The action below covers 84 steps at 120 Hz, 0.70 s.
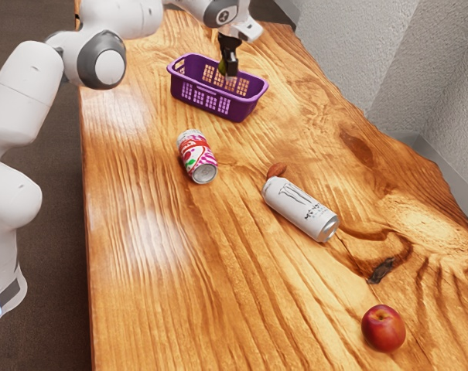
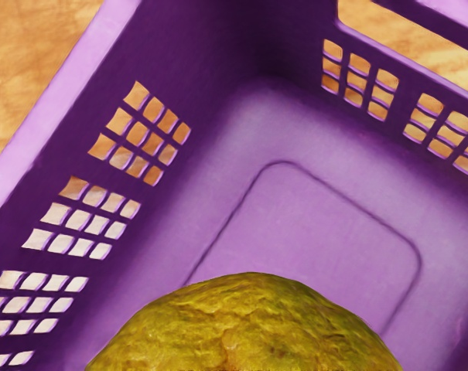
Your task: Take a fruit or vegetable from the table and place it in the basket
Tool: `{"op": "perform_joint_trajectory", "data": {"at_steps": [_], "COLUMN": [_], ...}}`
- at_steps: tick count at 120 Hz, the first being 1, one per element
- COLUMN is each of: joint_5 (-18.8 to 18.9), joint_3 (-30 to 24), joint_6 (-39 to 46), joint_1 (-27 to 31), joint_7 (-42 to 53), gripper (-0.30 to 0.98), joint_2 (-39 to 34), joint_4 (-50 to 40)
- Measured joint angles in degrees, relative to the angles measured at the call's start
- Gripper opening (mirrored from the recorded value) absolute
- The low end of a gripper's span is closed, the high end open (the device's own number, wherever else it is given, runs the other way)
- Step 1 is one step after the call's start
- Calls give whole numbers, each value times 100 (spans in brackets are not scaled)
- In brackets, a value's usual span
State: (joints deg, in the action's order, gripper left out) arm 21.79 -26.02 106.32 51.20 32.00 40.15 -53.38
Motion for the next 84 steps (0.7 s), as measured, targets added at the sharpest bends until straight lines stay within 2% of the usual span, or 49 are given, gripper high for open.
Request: {"op": "perform_joint_trajectory", "data": {"at_steps": [12,25,41,54,58,68,72,84], "joint_5": [-31,-55,-85,-634,-760,-997,-1061,-1179], "joint_3": [2,-22,-70,-129,-130,-183,-355,-616], "joint_6": [346,560,688,223,-66,-881,-1234,-2011], "joint_1": [88,100,97,-22,-270,-1570,-2069,-3650], "joint_7": [218,427,639,690,676,546,390,-98], "gripper": [36,53,63,66,66,67,68,68], "joint_2": [70,70,51,-270,-467,-1039,-1233,-1463], "joint_4": [0,0,-1,8,9,-17,-37,-57]}}
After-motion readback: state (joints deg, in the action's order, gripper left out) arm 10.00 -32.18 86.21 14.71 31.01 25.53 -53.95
